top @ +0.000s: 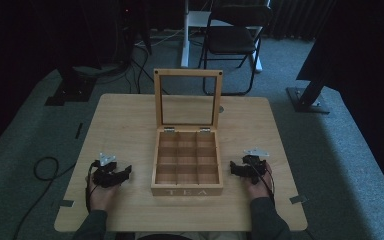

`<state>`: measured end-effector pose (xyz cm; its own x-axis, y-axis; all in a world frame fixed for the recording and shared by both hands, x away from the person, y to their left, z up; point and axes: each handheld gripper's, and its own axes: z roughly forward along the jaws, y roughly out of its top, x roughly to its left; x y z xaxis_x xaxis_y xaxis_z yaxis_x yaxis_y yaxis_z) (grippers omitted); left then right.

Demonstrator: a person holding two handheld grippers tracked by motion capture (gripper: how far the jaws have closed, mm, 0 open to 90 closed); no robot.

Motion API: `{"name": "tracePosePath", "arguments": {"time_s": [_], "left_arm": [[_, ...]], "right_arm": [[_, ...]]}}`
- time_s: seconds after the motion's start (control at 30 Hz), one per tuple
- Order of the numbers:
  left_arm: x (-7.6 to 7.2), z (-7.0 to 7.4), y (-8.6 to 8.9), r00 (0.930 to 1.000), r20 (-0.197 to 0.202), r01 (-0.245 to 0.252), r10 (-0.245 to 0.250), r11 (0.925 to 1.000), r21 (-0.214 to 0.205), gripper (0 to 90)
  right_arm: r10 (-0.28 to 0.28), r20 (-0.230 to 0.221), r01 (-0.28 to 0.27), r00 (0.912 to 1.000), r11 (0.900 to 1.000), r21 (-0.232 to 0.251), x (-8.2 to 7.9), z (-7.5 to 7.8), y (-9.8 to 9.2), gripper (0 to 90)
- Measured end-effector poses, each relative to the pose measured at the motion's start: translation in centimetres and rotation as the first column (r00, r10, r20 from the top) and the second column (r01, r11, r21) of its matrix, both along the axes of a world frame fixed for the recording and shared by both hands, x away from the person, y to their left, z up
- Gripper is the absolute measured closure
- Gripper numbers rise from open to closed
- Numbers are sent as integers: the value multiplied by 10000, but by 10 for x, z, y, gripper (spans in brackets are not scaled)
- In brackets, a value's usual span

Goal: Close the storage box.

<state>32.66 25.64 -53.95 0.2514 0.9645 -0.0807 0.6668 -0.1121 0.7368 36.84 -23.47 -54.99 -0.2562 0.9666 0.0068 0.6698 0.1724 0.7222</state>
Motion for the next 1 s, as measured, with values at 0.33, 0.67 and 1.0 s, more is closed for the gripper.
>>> {"name": "tracePosePath", "arguments": {"time_s": [0.33, 0.67, 1.0], "left_arm": [[0, -3, -3, 10000, -31, 21, -21, 9996, 280, 339], [-1, -1, -2, 9998, -190, -45, 52, 9993, 364, 365], [3, 16, 15, 9987, -145, -504, 495, 9963, -693, 408]], "right_arm": [[53, 14, -53, 10000, 10000, 18, -1, 0, 0, 138], [584, 16, -584, 9983, 9983, 8, -1, 0, -5, 137], [787, -9, -787, 9969, 9969, -6, -2, 0, -5, 125]]}}
